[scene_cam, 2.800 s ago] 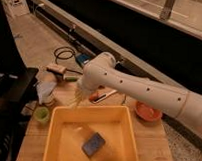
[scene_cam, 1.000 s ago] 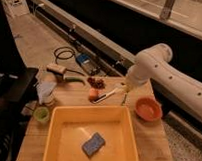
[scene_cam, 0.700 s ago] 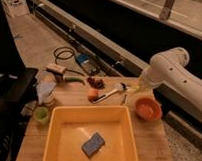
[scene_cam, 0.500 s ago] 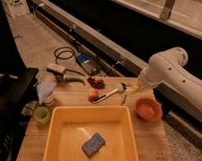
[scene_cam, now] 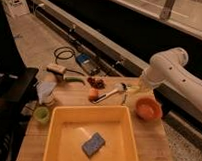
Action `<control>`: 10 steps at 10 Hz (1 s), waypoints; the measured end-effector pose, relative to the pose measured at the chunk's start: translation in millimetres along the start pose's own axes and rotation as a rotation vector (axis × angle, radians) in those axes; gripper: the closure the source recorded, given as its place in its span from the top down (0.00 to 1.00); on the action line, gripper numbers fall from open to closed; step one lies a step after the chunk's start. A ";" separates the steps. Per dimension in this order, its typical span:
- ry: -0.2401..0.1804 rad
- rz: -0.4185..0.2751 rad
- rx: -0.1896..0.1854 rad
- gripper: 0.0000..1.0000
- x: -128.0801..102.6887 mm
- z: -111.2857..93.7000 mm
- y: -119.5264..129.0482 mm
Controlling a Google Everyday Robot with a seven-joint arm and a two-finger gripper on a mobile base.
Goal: Place banana in red bowl
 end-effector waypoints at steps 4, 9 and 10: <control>0.006 0.161 -0.088 0.22 58.5 41.6 29.4; -0.016 0.277 -0.180 0.72 75.2 68.5 55.8; -0.029 0.284 -0.198 0.77 71.9 72.6 60.3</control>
